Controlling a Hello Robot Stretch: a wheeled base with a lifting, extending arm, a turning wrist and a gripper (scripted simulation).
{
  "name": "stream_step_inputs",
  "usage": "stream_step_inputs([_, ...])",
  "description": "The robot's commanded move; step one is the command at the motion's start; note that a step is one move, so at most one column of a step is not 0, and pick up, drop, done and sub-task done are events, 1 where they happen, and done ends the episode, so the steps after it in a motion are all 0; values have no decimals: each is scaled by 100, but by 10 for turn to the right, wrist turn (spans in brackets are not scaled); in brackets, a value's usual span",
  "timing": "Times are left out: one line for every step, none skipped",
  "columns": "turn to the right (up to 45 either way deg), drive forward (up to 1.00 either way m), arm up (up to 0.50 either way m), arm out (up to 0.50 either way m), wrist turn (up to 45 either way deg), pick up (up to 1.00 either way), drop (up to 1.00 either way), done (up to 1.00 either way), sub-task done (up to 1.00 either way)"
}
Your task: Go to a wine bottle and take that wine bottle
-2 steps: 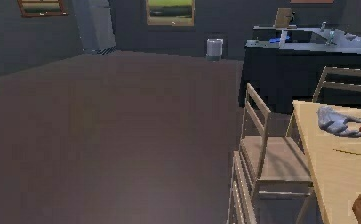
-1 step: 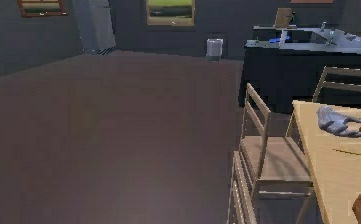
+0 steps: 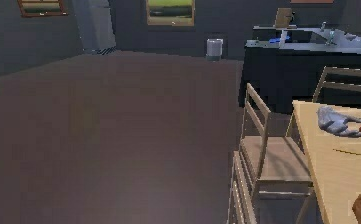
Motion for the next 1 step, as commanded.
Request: stream_step_inputs([0, 0, 0, 0, 270, 0, 0, 0, 0])
